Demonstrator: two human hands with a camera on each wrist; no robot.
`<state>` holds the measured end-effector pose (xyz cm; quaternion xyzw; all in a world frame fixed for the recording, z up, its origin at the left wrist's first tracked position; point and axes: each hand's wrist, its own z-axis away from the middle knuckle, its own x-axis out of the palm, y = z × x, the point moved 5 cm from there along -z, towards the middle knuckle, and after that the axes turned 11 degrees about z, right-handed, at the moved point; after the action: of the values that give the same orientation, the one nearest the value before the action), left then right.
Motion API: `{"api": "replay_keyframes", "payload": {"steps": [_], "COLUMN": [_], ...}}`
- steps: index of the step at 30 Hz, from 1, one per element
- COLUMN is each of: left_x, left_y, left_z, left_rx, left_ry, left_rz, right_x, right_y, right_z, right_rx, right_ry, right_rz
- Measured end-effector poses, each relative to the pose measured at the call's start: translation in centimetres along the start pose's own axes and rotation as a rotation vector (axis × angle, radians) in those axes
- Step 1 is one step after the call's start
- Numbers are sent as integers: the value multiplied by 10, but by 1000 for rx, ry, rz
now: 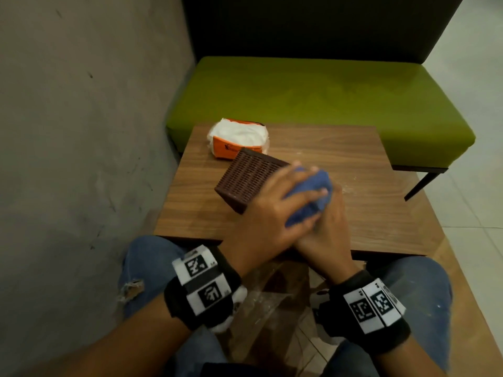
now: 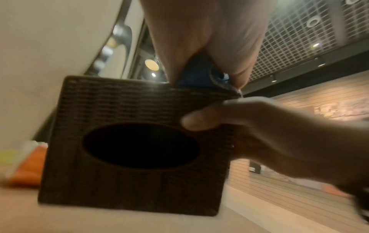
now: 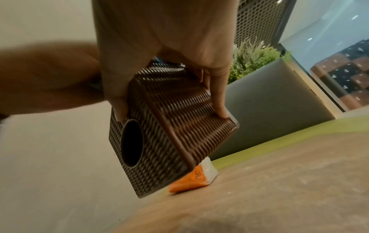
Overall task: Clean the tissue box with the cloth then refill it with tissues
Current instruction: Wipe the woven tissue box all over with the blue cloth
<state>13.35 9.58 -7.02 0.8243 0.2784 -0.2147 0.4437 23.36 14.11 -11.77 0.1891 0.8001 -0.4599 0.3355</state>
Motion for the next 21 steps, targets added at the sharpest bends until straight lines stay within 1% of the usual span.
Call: {"api": "replay_keyframes", "payload": {"steps": [1, 2, 3, 5, 6, 7, 8, 11, 12, 13, 14, 16, 17, 18, 19, 21], "left_x": [3, 0, -7, -24, -27, -24, -16, 4, 2, -3, -9, -25, -28, -25, -18, 1], "left_y": [3, -1, -11, -34, -40, -39, -32, -9, -11, -20, -31, -58, -64, -61, -50, -24], "left_z": [5, 6, 2, -11, -15, -16, -14, 12, 18, 19, 17, 8, 6, 7, 11, 28], "left_rx": [49, 58, 14, -177, -252, -282, -264, -54, -7, 2, -55, -276, -352, -367, -318, -136], "left_ry": [-35, -36, 5, 167, 223, 236, 202, 11, -27, -29, 19, 228, 313, 343, 312, 123], "left_rz": [-1, -6, -11, 14, 38, 44, 29, 16, 15, 2, -12, 13, 36, 38, 29, 33], "right_x": [0, 0, -1, 0, 2, 3, 3, -3, -5, -6, -5, -3, -2, -3, -5, -10], "right_y": [1, 3, 2, -2, -5, -5, -4, 2, 4, 5, 5, 4, 5, 5, 8, 15], "right_z": [0, 2, 3, 8, 10, 11, 11, 8, 8, 9, 11, 12, 11, 10, 8, 4], "right_rx": [-14, -30, -36, -58, -67, -68, -58, -31, -32, -32, -28, -10, -7, -5, 0, 22], "right_ry": [-7, -10, -12, -28, -37, -38, -33, 24, 34, 33, 22, -5, -9, -9, 0, 32], "right_rz": [9, 6, -12, 7, 29, 35, 22, -59, -63, -56, -42, -1, 12, 18, 21, 21]}}
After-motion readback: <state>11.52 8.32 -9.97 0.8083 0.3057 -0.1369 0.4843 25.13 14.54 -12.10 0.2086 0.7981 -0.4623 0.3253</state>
